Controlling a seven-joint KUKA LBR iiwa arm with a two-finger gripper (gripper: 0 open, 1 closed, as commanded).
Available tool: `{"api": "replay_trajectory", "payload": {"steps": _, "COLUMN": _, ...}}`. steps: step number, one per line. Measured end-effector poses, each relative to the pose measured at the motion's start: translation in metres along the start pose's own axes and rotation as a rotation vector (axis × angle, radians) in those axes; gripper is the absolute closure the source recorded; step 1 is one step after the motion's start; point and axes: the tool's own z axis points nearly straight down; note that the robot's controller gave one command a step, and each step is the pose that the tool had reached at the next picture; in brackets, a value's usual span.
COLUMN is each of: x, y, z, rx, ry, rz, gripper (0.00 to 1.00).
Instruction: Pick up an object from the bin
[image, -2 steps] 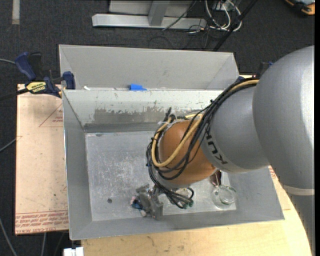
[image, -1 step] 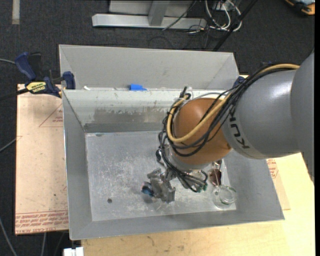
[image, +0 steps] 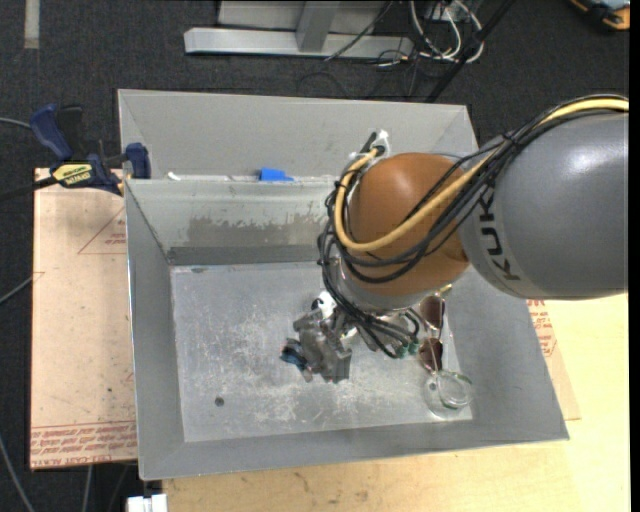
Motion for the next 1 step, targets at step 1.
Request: {"api": "replay_trajectory", "payload": {"steps": 1, "x": -0.0081, "y": -0.0066, "z": -0.0606, "rx": -0.003, "ry": -0.001, "rz": -0.006, "gripper": 1.0}}
